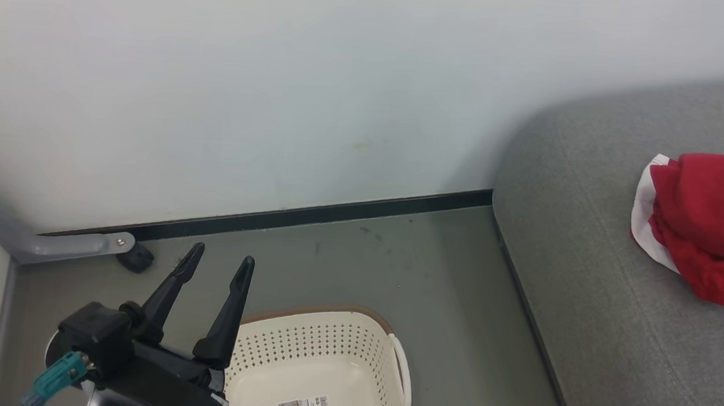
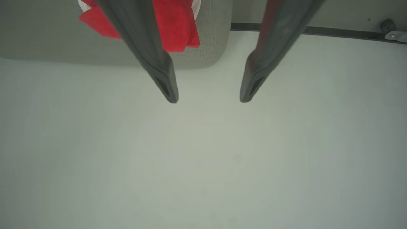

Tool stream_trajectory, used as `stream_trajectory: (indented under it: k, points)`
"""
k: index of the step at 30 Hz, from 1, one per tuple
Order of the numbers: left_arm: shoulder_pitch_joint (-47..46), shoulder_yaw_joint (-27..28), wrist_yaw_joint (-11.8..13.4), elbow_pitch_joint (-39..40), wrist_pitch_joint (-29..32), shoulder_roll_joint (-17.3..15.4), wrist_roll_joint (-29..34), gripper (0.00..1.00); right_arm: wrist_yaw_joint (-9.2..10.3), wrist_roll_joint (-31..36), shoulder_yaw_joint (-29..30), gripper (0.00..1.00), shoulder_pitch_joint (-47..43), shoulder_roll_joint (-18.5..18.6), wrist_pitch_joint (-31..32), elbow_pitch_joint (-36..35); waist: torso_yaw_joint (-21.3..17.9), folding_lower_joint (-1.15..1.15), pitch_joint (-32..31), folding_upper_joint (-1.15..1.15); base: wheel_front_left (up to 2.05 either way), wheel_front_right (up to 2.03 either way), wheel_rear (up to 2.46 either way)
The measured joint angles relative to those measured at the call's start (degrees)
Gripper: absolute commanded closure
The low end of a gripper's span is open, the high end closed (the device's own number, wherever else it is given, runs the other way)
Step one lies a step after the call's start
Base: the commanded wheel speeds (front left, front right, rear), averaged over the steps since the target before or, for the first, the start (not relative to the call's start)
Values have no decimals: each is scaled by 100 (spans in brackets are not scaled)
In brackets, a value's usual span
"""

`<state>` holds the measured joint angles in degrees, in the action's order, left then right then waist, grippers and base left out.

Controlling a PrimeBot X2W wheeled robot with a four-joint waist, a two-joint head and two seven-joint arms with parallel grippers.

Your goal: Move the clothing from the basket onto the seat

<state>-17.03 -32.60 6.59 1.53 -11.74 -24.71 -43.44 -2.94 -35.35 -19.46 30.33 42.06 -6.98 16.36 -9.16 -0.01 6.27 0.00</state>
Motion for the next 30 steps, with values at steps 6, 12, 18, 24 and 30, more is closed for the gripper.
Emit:
stream_trajectory:
  k: [6, 12, 18, 24, 30]
  points:
    - [249, 156, 4, -67, -47, -18, -5, 0, 243, -288, 216, 0, -846, -229, -439, -502, 369, 0, -150, 0, 0, 0, 0]
    - [477, 285, 48, -162, -99, -13, 15, 0, 454, -404, 145, 0, -1655, -622, -580, -871, 797, 0, -285, 0, 0, 0, 0]
    - [929, 631, 54, -164, -176, -15, 16, 0, 598, -347, -46, 0, -1942, -1055, -675, -1151, 1067, 1, -369, 0, 0, 0, 0]
    - [1208, 905, 54, -211, -218, 155, 22, 0, 732, -353, 10, 0, -2206, -1401, -724, -1199, 1168, 1, -391, 1, 0, 0, 0]
    - [1305, 1111, 54, -278, -254, 393, 196, 0, 801, -182, -12, 0, -2380, -1634, -731, -1203, 1249, 1, -423, 1, 0, 0, 0]
